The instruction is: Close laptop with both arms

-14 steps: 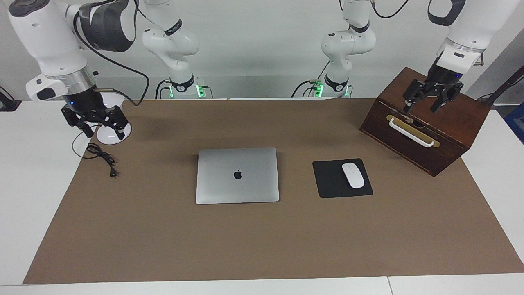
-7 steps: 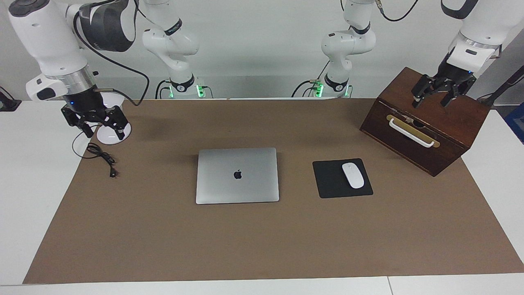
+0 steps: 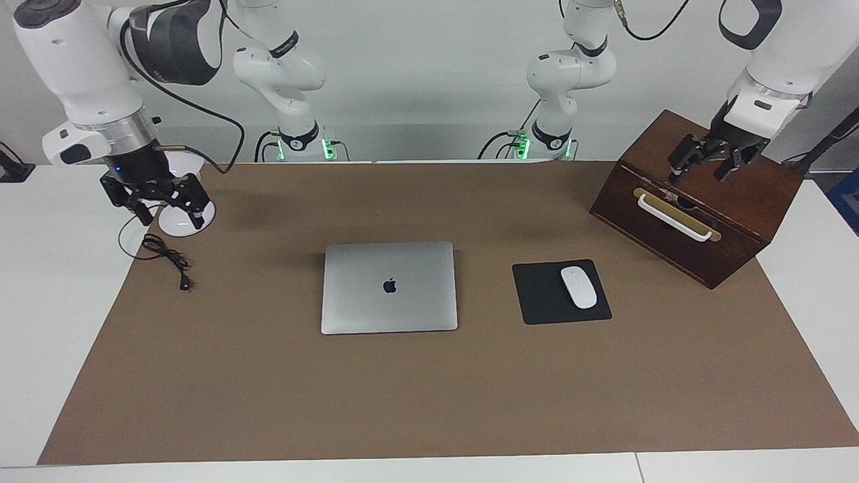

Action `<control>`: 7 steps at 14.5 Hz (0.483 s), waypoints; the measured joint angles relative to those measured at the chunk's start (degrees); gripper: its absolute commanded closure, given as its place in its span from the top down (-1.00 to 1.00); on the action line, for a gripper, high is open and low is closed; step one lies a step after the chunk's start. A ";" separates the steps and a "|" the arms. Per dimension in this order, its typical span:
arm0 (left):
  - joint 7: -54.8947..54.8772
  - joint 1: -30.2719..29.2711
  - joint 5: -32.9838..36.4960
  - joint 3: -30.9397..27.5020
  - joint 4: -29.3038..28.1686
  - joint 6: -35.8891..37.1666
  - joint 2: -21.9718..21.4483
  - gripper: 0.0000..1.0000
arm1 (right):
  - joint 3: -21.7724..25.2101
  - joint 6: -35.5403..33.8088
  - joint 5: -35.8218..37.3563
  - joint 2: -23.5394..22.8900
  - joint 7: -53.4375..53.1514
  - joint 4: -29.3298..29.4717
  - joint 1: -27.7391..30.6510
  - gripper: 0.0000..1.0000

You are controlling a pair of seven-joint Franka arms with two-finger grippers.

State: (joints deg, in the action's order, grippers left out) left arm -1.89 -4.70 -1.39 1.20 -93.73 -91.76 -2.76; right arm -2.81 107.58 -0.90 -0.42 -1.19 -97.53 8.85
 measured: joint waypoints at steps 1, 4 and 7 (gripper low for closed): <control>0.00 0.00 0.01 0.00 0.00 -0.35 0.00 1.00 | 0.00 0.00 0.00 0.00 0.00 0.00 0.12 1.00; 0.01 -0.01 0.01 0.01 0.00 -0.73 0.00 1.00 | 0.00 0.00 0.00 0.00 0.00 0.00 0.38 1.00; 0.01 -0.05 0.01 0.01 0.00 -0.95 0.00 1.00 | -0.01 0.00 0.00 0.01 0.00 0.00 0.39 1.00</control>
State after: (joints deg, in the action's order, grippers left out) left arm -1.88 -4.75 -1.38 1.21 -93.73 -92.71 -2.76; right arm -2.81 107.58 -0.90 -0.41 -1.19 -97.53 9.23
